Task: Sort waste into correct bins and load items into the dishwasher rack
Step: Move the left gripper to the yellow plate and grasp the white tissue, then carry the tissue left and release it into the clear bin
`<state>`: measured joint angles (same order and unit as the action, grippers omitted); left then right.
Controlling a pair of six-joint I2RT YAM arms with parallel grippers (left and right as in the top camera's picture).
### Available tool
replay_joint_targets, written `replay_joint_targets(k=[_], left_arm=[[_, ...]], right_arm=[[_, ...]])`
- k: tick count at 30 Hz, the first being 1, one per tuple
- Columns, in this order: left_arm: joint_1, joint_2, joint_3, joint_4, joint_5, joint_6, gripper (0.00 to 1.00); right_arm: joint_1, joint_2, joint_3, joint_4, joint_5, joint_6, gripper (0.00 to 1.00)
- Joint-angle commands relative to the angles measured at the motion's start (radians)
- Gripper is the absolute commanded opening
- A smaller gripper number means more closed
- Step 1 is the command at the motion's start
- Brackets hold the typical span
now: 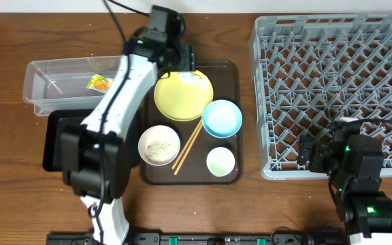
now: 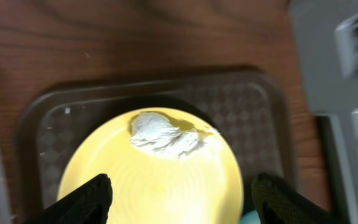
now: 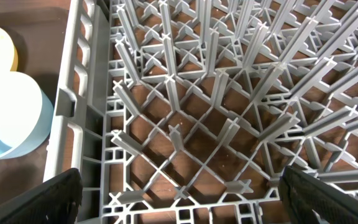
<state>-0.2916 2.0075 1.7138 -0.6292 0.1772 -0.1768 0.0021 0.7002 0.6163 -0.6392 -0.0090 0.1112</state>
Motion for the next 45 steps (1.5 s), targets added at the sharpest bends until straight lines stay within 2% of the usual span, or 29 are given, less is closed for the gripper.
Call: replay_joint_targets(k=[1,9,21,23,28,31,37,45], left_arm=[[-0.001,0.077,0.01,0.012,-0.048,0.046,0.75],[-0.001,0.194,0.01,0.071,-0.047,0.046,0.77],[-0.002,0.269,0.01,0.105,-0.047,0.045,0.77],[-0.003,0.274,0.01,0.105,-0.047,0.045,0.69],[-0.003,0.274,0.01,0.104,-0.047,0.045,0.35],[-0.003,0.274,0.01,0.095,-0.047,0.045,0.2],[0.003,0.252,0.011,0.029,-0.047,0.045,0.08],[0.047,0.087,0.011,-0.077,-0.047,0.045,0.07]], right_arm=[[0.005,0.0,0.019,-0.001,-0.008,0.008,0.99],[0.005,0.0,0.019,-0.007,-0.026,0.007,0.99],[0.005,0.0,0.019,-0.008,-0.026,0.007,0.99],[0.005,0.0,0.019,-0.008,-0.026,0.007,0.99],[0.005,0.0,0.019,-0.008,-0.026,0.007,0.99],[0.005,0.0,0.019,-0.008,-0.026,0.007,0.99],[0.005,0.0,0.019,-0.008,-0.026,0.007,0.99],[0.005,0.0,0.019,-0.007,-0.026,0.007,0.99]])
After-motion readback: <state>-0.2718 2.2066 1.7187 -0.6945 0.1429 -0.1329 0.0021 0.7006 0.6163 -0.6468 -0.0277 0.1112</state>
